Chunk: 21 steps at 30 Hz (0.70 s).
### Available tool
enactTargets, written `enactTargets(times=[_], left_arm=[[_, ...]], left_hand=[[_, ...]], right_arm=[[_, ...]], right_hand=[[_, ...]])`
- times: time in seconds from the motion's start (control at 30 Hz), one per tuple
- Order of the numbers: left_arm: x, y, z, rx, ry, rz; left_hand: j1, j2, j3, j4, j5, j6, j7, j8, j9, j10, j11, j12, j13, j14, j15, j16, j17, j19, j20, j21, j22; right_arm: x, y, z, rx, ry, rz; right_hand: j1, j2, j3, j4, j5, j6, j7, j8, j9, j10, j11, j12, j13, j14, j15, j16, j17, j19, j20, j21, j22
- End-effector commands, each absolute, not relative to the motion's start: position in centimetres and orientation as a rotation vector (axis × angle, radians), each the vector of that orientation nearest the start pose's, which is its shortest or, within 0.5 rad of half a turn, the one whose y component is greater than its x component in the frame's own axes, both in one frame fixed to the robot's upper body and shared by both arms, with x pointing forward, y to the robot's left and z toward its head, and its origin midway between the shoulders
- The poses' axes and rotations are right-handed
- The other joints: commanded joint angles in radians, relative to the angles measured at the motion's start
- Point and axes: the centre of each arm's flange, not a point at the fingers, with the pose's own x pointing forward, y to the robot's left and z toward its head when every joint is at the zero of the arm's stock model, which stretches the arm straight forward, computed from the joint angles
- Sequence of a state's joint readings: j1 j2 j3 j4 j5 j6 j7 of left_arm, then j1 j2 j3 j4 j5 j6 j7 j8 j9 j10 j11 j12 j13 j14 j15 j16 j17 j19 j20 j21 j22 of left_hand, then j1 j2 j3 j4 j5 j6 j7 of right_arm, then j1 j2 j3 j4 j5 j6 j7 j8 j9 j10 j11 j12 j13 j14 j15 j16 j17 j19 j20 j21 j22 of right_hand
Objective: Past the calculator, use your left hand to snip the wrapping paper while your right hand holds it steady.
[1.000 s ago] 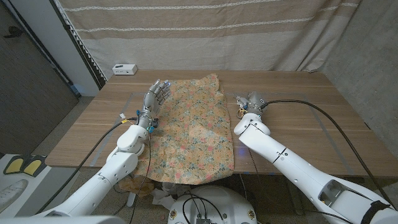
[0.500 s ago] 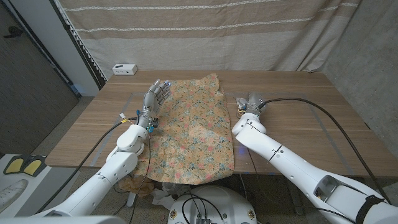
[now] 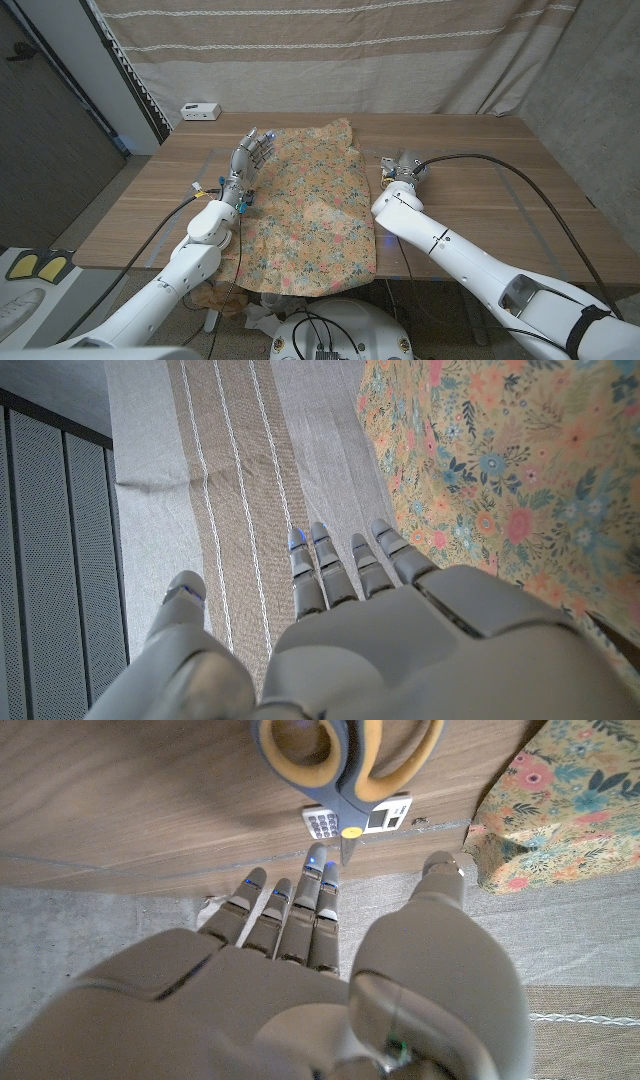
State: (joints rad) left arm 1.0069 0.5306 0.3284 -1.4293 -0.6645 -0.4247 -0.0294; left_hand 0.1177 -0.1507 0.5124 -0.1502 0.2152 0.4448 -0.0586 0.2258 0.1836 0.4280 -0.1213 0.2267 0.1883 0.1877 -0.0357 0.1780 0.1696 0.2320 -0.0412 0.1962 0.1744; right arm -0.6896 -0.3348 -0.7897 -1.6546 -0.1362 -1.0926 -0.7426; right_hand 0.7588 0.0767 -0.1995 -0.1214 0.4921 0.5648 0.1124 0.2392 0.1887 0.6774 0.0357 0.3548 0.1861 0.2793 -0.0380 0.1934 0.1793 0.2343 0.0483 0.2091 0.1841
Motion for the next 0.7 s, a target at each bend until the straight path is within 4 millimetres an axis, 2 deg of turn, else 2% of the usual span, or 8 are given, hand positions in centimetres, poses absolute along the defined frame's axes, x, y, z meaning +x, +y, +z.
enactTargets(times=[0.03,0.1,0.17,0.23,0.33,0.47,0.63,0.7], left_arm=[[61.0,28.8,-5.9,-0.092,-0.686,-0.227],[61.0,28.8,-5.9,-0.09,-0.685,-0.228],[61.1,28.8,-6.0,-0.089,-0.682,-0.228],[61.1,28.8,-6.1,-0.092,-0.681,-0.227],[61.1,28.8,-6.1,-0.093,-0.68,-0.228],[61.2,28.9,-6.2,-0.094,-0.68,-0.228],[61.2,29.0,-6.3,-0.097,-0.68,-0.226],[61.3,29.0,-6.3,-0.098,-0.68,-0.226]], left_hand=[[0.006,0.004,-0.007,0.001,0.002,-0.027,-0.005,-0.014,0.003,0.009,0.0,0.0,0.003,-0.001,-0.11,0.007,0.005,-0.005,-0.047,-0.002,0.003],[0.007,0.005,-0.008,0.001,0.002,-0.044,-0.011,-0.022,0.003,0.007,0.0,-0.003,0.003,0.001,-0.11,0.007,0.004,-0.002,-0.049,0.0,0.003],[0.007,0.005,-0.008,0.001,0.002,-0.039,-0.005,-0.02,0.003,0.007,-0.002,-0.004,0.003,0.0,-0.108,0.007,0.004,-0.002,-0.049,0.0,0.003],[0.008,0.006,-0.008,0.001,0.002,-0.032,-0.005,-0.018,0.003,0.009,0.0,-0.004,0.003,-0.001,-0.108,0.007,0.004,-0.003,-0.048,0.0,0.003],[0.008,0.006,-0.009,0.001,0.002,-0.027,-0.003,-0.016,0.003,0.01,0.001,-0.004,0.003,-0.001,-0.108,0.007,0.004,-0.002,-0.048,0.0,0.003],[0.008,0.006,-0.009,0.001,0.002,-0.025,-0.002,-0.016,0.003,0.011,0.0,-0.004,0.003,0.0,-0.108,0.007,0.004,-0.002,-0.049,0.0,0.003],[0.008,0.007,-0.01,0.001,0.002,-0.02,0.001,-0.016,0.003,0.013,0.001,-0.004,0.003,-0.001,-0.108,0.006,0.004,-0.002,-0.049,0.0,0.003],[0.008,0.007,-0.01,0.001,0.002,-0.019,0.001,-0.015,0.003,0.013,0.002,-0.005,0.003,-0.001,-0.107,0.006,0.004,-0.002,-0.049,0.0,0.003]], right_arm=[[62.3,-15.1,-4.5,-0.954,-0.106,-0.601],[62.3,-15.1,-4.5,-0.957,-0.105,-0.603],[62.4,-15.0,-4.5,-0.97,-0.104,-0.604],[62.4,-14.9,-4.5,-0.977,-0.103,-0.612],[62.5,-14.6,-4.5,-1.0,-0.105,-0.623],[62.6,-14.2,-4.5,-1.023,-0.108,-0.634],[62.8,-13.8,-4.6,-1.055,-0.106,-0.659],[62.8,-13.7,-4.6,-1.068,-0.105,-0.668]], right_hand=[[0.01,0.009,0.002,0.0,0.003,0.012,-0.004,0.001,0.002,0.012,0.0,0.006,0.003,0.013,-0.002,0.003,0.004,0.006,0.002,0.007,0.005],[0.01,0.009,0.002,0.0,0.002,0.016,-0.007,0.002,0.002,0.014,-0.002,0.006,0.003,0.014,-0.003,0.003,0.004,0.003,0.004,0.006,0.005],[0.011,0.01,0.002,0.001,0.002,0.018,-0.007,0.002,0.002,0.016,-0.004,0.006,0.003,0.013,-0.005,0.002,0.004,0.002,0.004,0.005,0.005],[0.012,0.011,0.003,0.002,0.002,0.02,-0.024,0.0,0.002,0.013,-0.002,0.003,0.003,0.001,-0.012,-0.004,0.004,-0.006,0.002,0.002,0.005],[0.01,0.012,0.002,0.003,0.001,0.021,-0.03,0.0,0.003,0.011,-0.008,0.001,0.003,0.0,-0.012,-0.005,0.004,-0.012,-0.002,0.0,0.005],[0.004,0.012,-0.001,0.008,-0.001,0.033,-0.033,-0.001,0.004,0.026,-0.009,0.003,0.005,0.02,0.044,0.002,0.005,-0.01,0.004,0.0,0.005],[0.001,0.011,-0.002,0.01,-0.002,0.039,-0.033,0.0,0.004,0.029,-0.01,0.002,0.006,0.02,0.044,0.001,0.005,-0.008,0.012,0.001,0.005],[-0.003,0.007,-0.006,0.012,-0.004,0.042,-0.035,-0.003,0.006,0.032,-0.011,0.0,0.007,0.045,0.086,0.007,0.004,-0.006,0.014,0.002,0.005]])
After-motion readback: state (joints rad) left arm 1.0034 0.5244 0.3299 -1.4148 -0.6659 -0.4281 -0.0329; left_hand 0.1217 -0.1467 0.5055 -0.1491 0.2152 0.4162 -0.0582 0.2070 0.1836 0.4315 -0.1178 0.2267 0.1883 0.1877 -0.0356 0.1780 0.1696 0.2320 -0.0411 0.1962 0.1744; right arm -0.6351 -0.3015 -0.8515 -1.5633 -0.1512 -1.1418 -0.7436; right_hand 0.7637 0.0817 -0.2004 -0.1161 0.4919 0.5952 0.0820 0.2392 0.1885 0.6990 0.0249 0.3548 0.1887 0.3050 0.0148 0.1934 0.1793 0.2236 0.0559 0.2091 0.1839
